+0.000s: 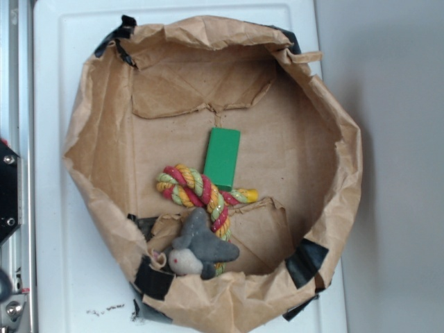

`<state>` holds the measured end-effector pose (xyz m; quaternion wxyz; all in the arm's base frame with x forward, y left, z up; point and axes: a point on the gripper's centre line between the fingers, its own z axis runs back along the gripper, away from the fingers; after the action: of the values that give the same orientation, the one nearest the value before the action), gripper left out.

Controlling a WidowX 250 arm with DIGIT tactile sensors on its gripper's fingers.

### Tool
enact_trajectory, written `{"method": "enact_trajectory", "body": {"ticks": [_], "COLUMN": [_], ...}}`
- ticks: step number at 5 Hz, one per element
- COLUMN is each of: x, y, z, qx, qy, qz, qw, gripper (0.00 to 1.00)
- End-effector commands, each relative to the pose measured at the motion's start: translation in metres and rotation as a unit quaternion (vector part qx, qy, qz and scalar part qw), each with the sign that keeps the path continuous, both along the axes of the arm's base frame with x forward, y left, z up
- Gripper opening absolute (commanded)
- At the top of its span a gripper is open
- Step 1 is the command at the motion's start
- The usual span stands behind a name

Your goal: Grab the green block.

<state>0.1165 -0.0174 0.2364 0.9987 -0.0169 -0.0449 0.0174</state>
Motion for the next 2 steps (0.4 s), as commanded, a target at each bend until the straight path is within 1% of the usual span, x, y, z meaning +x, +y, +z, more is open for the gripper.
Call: {"method": "enact_trajectory", "body": {"ticks": [1,2], "x": [0.0,0.039], "y": [0.0,-0.024], "z": [0.0,0.002], "qx": [0.0,0.002], "qy": [0.0,-0.02], "qz": [0.0,0.06], "qw": [1.0,0.998], "gripper": [1.0,1.0]}}
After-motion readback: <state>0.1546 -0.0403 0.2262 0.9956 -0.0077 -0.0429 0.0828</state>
